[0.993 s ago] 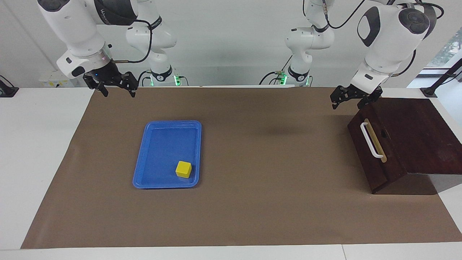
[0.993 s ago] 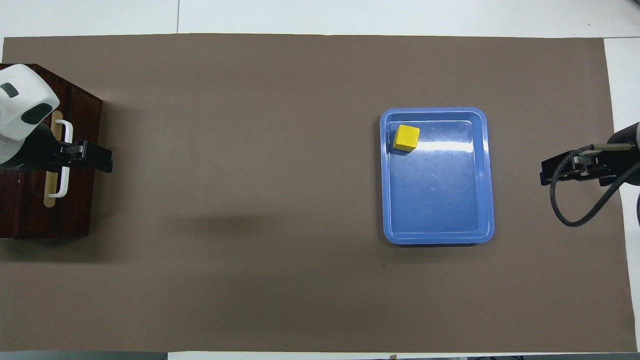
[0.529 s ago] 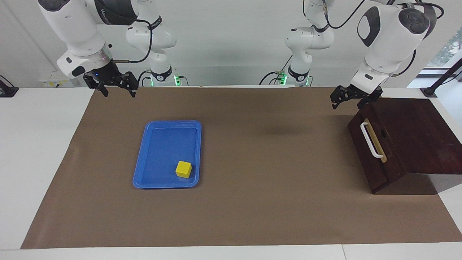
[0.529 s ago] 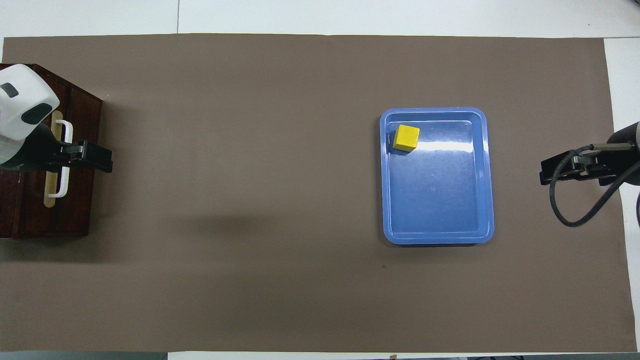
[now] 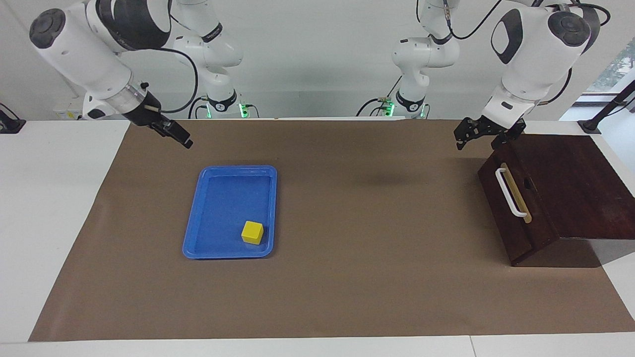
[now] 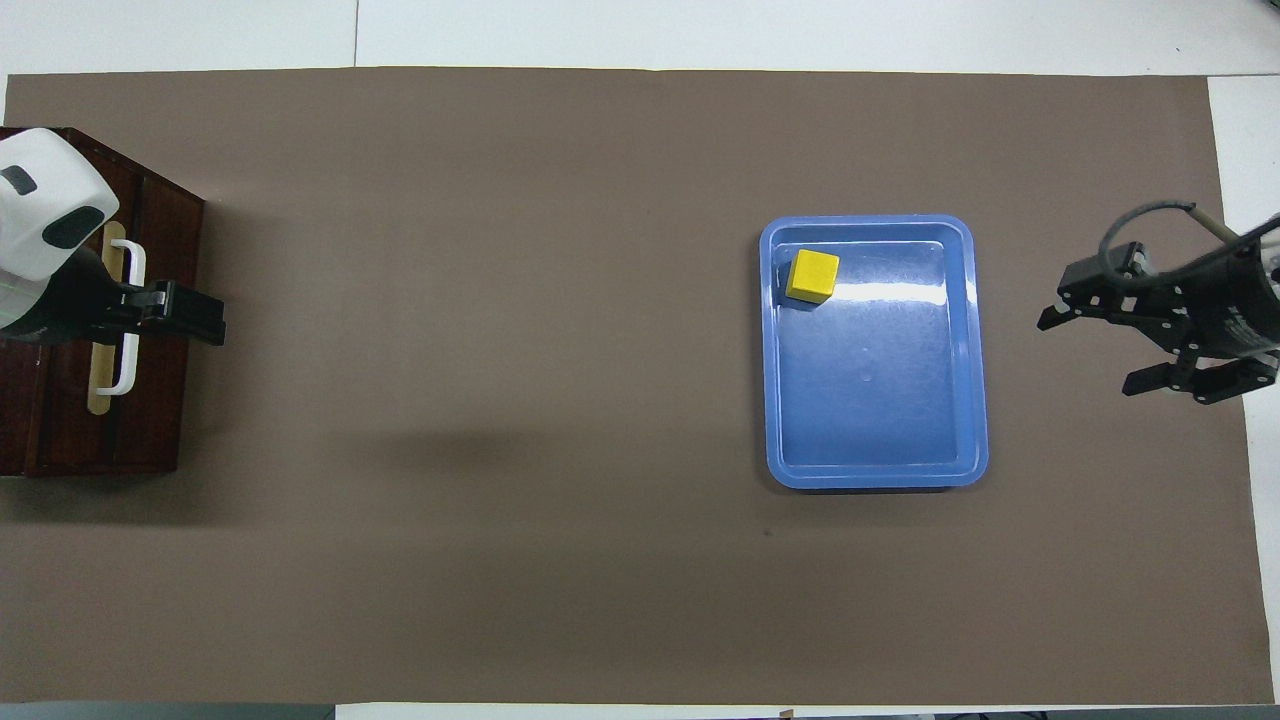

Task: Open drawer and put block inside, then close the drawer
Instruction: 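Move the right gripper over the yellow cube in the blue tray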

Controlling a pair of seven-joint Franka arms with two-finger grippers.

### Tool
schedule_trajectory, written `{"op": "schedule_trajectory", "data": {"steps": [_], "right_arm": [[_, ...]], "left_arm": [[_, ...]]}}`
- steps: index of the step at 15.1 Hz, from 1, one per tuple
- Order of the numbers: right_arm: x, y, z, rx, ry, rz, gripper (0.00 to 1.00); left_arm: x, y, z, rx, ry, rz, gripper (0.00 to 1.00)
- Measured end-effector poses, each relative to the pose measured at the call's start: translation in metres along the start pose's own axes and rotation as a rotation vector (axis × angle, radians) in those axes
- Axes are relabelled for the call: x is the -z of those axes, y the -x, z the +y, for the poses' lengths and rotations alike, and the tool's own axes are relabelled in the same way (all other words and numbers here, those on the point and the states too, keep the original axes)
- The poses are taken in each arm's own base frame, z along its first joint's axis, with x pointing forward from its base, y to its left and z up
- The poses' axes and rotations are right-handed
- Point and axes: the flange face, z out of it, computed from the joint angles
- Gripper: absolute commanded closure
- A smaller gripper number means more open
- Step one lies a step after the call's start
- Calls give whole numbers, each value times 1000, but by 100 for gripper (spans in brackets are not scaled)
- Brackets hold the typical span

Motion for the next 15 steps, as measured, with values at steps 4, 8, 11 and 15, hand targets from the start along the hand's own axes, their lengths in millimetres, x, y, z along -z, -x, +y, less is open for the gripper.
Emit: {"op": "schedule_trajectory", "data": {"steps": [4, 8, 11, 15], "right_arm": [[-67, -51, -22, -459, -181, -119, 0], [-131, -73, -24, -752, -287, -237, 0], [-168, -91, -23, -841, -314, -302, 0], [-216, -96, -39, -901, -328, -354, 0]], "left_arm": [[0, 0, 0, 0, 0, 0, 0], [0, 0, 0, 0, 0, 0, 0], [0, 0, 0, 0, 0, 0, 0], [0, 0, 0, 0, 0, 0, 0]]}}
